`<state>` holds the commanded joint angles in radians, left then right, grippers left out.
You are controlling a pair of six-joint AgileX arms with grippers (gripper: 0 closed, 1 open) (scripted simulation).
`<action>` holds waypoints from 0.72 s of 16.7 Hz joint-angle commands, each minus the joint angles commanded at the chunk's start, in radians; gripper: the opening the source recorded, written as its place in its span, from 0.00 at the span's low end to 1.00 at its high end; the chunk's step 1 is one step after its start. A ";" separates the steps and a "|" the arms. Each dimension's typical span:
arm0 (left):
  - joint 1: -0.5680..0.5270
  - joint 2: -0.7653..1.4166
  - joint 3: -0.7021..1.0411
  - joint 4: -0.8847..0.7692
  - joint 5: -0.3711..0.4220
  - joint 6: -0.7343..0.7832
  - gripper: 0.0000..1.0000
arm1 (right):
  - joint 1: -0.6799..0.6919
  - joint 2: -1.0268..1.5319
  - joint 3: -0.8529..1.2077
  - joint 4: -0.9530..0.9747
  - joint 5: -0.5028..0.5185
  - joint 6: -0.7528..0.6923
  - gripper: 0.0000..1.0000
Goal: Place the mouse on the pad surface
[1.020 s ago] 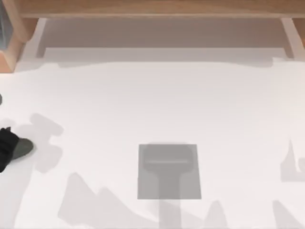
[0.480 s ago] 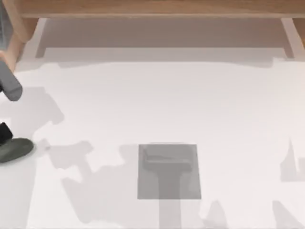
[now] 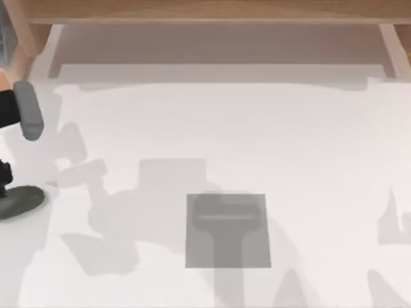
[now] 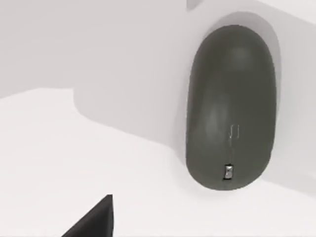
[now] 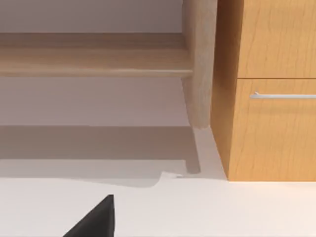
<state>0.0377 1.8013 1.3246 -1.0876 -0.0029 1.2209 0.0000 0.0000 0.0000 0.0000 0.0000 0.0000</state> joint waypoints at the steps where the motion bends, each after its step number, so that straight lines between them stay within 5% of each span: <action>1: 0.001 0.009 0.002 -0.009 0.002 0.006 1.00 | 0.000 0.000 0.000 0.000 0.000 0.000 1.00; 8: -0.001 0.014 -0.012 0.009 0.002 0.004 1.00 | 0.000 0.000 0.000 0.000 0.000 0.000 1.00; 12: 0.001 0.074 -0.097 0.156 0.003 0.006 1.00 | 0.000 0.000 0.000 0.000 0.000 0.000 1.00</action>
<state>0.0388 1.8752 1.2281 -0.9312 -0.0001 1.2266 0.0000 0.0000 0.0000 0.0000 0.0000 0.0000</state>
